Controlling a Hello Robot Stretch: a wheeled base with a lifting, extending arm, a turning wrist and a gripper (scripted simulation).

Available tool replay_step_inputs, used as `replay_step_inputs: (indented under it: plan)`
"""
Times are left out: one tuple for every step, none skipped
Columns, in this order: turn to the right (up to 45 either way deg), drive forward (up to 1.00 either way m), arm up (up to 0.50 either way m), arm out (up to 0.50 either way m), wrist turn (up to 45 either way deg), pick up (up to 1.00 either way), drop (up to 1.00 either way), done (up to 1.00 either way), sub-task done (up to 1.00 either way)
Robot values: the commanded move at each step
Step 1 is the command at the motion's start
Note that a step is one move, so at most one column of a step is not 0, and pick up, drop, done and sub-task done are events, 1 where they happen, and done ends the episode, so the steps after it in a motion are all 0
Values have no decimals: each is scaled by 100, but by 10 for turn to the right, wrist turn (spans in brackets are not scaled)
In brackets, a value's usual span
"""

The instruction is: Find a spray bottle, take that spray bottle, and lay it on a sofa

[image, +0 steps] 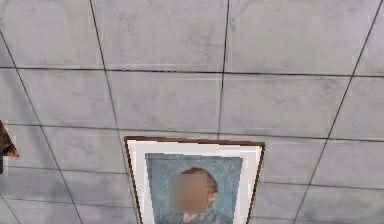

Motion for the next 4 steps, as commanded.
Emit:
replay_step_inputs:
  plan:
    - [0, 0, 0, 0, 450, 0, 0, 0, 0]
    - [0, 0, 0, 0, 60, 0, 0, 0, 0]
    - [0, 0, -36, 0, 0, 0, 0, 0, 0]
    - [0, 0, -32, 0, 0, 0, 0, 0, 0]
